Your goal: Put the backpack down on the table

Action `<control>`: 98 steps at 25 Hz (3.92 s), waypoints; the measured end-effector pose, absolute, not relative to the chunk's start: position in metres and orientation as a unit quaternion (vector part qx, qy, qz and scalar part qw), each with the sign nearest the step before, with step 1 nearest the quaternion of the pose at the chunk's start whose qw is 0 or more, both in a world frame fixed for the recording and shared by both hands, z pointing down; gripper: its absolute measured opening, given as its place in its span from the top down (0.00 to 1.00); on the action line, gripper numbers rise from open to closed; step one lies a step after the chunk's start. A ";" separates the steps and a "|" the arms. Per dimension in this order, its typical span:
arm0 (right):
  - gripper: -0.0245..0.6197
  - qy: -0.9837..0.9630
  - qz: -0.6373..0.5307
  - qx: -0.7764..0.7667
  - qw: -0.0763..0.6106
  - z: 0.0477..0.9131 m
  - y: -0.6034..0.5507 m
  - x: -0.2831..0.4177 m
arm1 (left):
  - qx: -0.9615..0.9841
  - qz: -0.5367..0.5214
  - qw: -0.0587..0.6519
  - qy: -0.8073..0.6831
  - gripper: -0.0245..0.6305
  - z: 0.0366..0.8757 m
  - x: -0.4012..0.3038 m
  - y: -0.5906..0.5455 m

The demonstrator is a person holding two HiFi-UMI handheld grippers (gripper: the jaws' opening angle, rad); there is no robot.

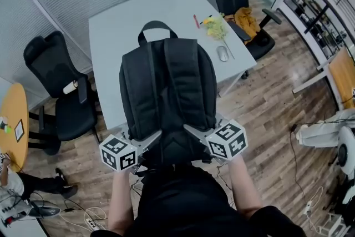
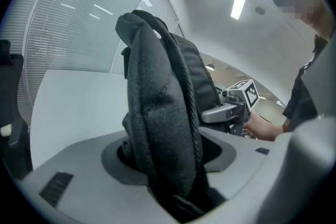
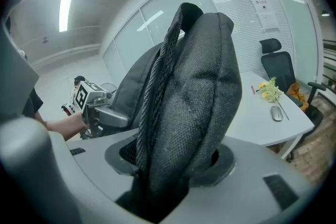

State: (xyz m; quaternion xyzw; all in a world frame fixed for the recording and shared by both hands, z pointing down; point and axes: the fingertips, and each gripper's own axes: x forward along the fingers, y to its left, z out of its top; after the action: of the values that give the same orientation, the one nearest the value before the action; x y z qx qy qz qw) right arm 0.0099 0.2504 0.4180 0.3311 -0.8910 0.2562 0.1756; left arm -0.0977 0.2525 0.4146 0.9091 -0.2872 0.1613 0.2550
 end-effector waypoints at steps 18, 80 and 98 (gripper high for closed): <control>0.61 -0.876 0.276 0.347 0.191 0.424 0.188 0.006 | 0.912 0.156 0.273 -0.263 0.59 0.423 -0.102 0.185; 0.61 -0.849 0.330 0.352 0.215 0.445 -0.058 0.001 | 0.903 0.166 0.318 -0.235 0.59 0.443 -0.107 -0.064; 0.62 -0.845 0.388 0.285 0.232 0.488 -0.169 0.052 | 0.866 0.183 0.377 -0.271 0.60 0.484 -0.055 -0.163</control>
State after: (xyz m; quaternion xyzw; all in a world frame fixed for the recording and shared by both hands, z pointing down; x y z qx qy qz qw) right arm 0.0518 -0.1689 0.4878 0.2854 -0.8451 0.3880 0.2320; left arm -0.0547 -0.1631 0.4843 0.8664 -0.2713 0.1828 0.3772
